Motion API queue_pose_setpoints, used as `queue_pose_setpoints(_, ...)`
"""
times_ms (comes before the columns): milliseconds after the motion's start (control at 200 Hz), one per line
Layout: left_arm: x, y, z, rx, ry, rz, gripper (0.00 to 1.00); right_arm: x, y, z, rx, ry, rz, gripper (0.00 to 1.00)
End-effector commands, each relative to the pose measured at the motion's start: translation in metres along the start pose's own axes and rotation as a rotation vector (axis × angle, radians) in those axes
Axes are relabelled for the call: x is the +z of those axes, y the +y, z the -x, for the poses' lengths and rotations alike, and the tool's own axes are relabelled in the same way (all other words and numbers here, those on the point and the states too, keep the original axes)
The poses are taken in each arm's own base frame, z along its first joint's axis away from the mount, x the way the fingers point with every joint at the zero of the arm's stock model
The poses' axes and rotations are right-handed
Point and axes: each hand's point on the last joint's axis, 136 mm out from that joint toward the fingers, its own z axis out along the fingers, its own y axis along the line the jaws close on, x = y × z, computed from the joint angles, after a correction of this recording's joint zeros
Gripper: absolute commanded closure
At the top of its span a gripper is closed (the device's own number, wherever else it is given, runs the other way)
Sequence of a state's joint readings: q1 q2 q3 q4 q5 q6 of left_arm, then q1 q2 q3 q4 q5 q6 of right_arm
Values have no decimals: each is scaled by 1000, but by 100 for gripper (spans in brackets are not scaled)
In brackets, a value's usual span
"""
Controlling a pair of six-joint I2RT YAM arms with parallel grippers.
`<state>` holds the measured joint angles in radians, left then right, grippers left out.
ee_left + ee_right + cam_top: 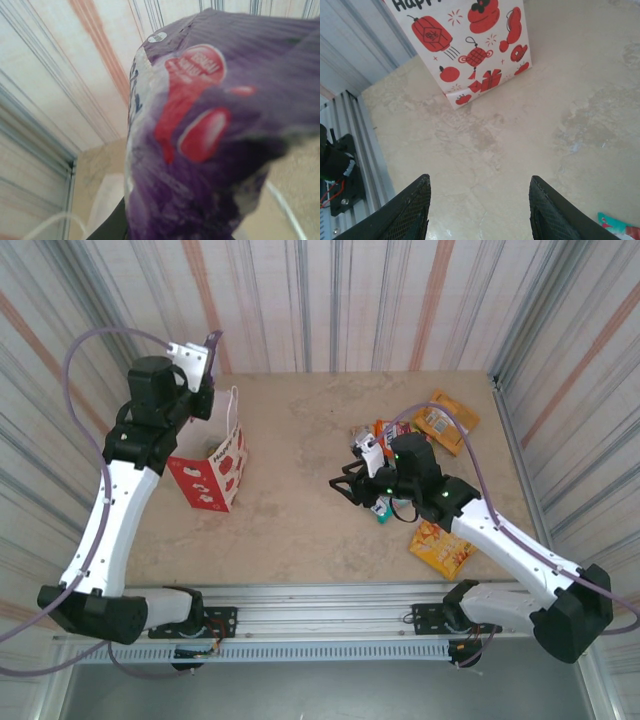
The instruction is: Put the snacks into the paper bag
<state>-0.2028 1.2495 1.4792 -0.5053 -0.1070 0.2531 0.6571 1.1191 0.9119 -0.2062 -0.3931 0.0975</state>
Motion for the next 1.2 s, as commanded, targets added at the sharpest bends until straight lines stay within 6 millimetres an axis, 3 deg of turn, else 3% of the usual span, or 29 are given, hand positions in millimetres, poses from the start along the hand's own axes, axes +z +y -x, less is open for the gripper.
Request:
queue_pose_setpoints(0, -13, 12, -13, -26, 21, 56, 95, 4, 6, 2, 24, 6, 30, 46)
queue_pose_setpoints(125, -7, 13, -31, -37, 75, 61, 89, 8, 6, 3, 51, 19, 37, 44)
queue_pose_setpoints(240, -2, 15, -32, -45, 92, 64, 65, 9, 7, 4, 56, 26, 39, 44)
queue_pose_setpoints(396, -8, 13, -13, -58, 70, 26, 51, 6, 2, 7, 83, 27, 8, 43)
queue_pose_setpoints(621, -34, -3, 25, -120, -18, -109, 47, -1, -7, 8, 180, 47, -42, 41)
queue_pose_setpoints(877, -59, -62, 62, -120, -119, -345, 45, -17, -46, -2, 420, 88, -129, 41)
queue_pose_setpoints(1037, -60, -110, 66, -81, -99, -460, 44, -29, -74, -16, 533, 117, -167, 40)
queue_pose_setpoints(1192, -57, -170, 60, -8, -59, -574, 44, -48, -107, -39, 690, 164, -242, 39)
